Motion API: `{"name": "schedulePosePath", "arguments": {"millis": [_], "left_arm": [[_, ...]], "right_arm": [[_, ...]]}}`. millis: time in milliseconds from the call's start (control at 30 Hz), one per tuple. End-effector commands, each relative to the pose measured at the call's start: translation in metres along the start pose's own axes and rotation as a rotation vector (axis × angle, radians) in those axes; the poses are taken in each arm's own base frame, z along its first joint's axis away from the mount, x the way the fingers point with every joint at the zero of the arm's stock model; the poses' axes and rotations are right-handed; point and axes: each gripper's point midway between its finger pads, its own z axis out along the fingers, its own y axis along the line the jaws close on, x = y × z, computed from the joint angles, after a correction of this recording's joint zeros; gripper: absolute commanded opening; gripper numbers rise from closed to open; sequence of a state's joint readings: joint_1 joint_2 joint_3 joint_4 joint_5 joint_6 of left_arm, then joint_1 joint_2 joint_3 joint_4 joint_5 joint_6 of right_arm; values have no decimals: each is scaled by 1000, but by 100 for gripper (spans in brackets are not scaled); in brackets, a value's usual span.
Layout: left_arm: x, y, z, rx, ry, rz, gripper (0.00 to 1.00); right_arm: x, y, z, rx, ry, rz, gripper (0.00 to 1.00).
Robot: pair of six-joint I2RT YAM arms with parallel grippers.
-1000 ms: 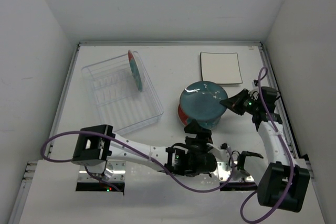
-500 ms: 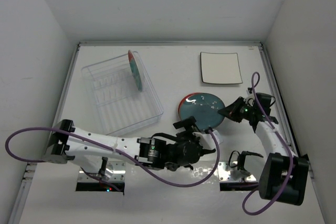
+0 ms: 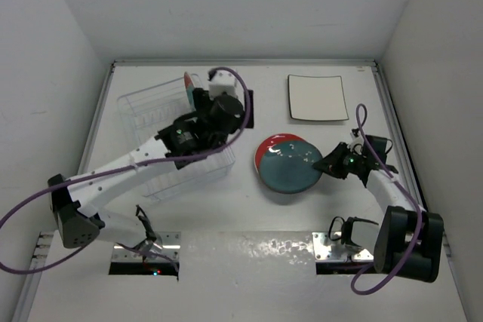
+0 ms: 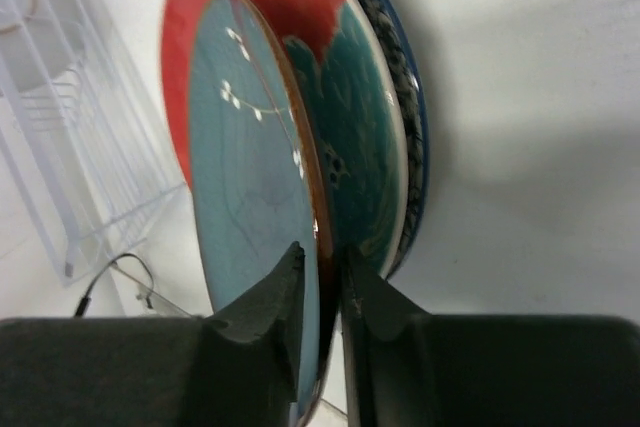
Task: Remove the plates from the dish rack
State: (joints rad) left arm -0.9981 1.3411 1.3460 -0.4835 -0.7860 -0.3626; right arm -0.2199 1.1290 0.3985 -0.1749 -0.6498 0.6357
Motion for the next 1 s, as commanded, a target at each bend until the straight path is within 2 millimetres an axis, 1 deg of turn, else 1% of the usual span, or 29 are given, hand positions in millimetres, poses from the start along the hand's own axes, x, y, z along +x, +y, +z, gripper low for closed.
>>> {"name": "schedulePosePath", "arguments": {"millis": [0, 33, 67, 100, 133, 200, 267, 300, 333, 367, 400, 467, 500, 533, 600, 767, 833, 867, 933, 967], "left_arm": [[-40, 20, 0, 20, -25, -205, 95], [-43, 26, 5, 6, -26, -219, 96], [-48, 41, 13, -25, -30, -237, 96], [-49, 43, 18, -18, -23, -247, 96], [-52, 53, 25, -37, -24, -262, 96], [-52, 55, 30, -30, -17, -269, 96], [-50, 57, 33, -28, -8, -262, 96], [-47, 58, 34, -29, -1, -255, 96], [-45, 58, 34, -30, 2, -251, 96], [-42, 60, 35, -35, 9, -240, 96], [-40, 63, 35, -44, 13, -234, 96], [-35, 67, 36, -55, 23, -220, 96], [-30, 69, 38, -60, 30, -217, 96], [-29, 71, 39, -64, 33, -216, 96], [-22, 73, 42, -63, 49, -215, 96], [-16, 78, 47, -66, 62, -223, 96], [-14, 78, 48, -61, 66, -222, 96], [-15, 76, 48, -52, 65, -218, 96], [-13, 74, 50, -44, 74, -214, 96], [-11, 74, 51, -43, 79, -212, 96]], "right_arm": [[-6, 10, -2, -7, 8, -71, 19], [-14, 6, -1, 50, -12, -87, 22], [-9, 0, -2, 101, 16, -91, 27], [-15, -2, 1, 169, 12, -128, 31], [-15, -4, 2, 205, 19, -143, 34], [-12, -7, 6, 261, 38, -157, 39], [-22, -9, 8, 308, 3, -152, 42], [-22, -9, 10, 321, 7, -155, 45], [-26, -9, 12, 336, 8, -156, 46], [-27, -13, 12, 365, 11, -149, 47], [-24, -10, 15, 371, 26, -167, 50], [-27, -11, 18, 414, 27, -178, 56], [-25, -7, 22, 413, 35, -194, 58], [-26, -5, 25, 420, 40, -200, 62], [-23, 0, 31, 416, 50, -200, 63], [-26, 13, 44, 405, 52, -191, 65], [-33, 19, 46, 404, 32, -189, 67], [-33, 19, 48, 408, 36, -182, 70], [-42, 27, 51, 401, 21, -184, 71], [-42, 26, 53, 410, 34, -183, 73]]}}
